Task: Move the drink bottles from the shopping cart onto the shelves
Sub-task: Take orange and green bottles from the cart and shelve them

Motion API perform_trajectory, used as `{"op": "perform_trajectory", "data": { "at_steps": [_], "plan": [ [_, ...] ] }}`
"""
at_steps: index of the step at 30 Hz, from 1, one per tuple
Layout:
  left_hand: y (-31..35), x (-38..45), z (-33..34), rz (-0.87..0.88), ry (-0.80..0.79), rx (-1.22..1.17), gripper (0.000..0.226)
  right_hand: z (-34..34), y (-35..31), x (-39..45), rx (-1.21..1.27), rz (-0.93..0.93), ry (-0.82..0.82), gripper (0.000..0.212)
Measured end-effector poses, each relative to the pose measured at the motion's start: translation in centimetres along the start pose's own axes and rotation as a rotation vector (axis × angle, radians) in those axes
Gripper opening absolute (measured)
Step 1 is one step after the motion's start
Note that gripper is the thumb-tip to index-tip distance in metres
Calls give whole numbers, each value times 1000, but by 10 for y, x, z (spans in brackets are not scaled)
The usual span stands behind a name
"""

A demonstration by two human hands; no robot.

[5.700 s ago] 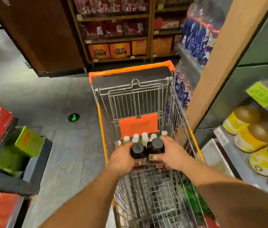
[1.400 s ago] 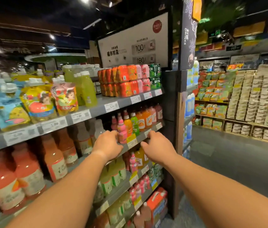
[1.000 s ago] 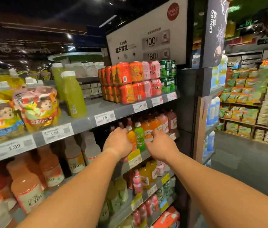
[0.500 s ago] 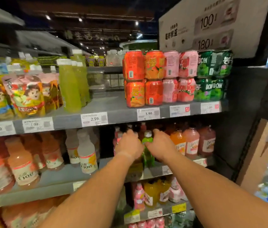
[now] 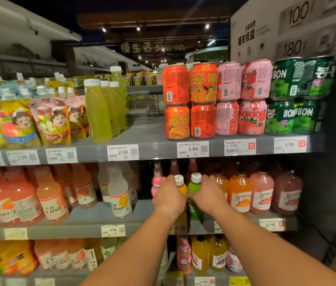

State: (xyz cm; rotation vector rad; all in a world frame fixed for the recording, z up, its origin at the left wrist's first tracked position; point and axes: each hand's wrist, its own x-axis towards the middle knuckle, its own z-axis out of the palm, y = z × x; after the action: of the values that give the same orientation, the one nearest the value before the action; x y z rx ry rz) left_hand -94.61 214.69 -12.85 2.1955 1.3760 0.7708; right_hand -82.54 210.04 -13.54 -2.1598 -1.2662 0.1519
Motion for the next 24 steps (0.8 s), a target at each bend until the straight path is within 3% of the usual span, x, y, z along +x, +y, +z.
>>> {"op": "perform_trajectory", "data": {
  "at_steps": [8,12,19,24],
  "plan": [
    [-4,-13,1,56,-37,-140,35,-8,15,-6,126,-56,-16,40],
    [-6,-19,-9,82,11,-230,40,-19,7,-19,169,-103,75,40],
    [-25,-37,-67,179,45,-241,35,-41,-56,-56,52,-188,115,28],
    [-83,-69,-135,150,94,-259,32,-22,-126,-97,8,-231,93,37]
  ]
}}
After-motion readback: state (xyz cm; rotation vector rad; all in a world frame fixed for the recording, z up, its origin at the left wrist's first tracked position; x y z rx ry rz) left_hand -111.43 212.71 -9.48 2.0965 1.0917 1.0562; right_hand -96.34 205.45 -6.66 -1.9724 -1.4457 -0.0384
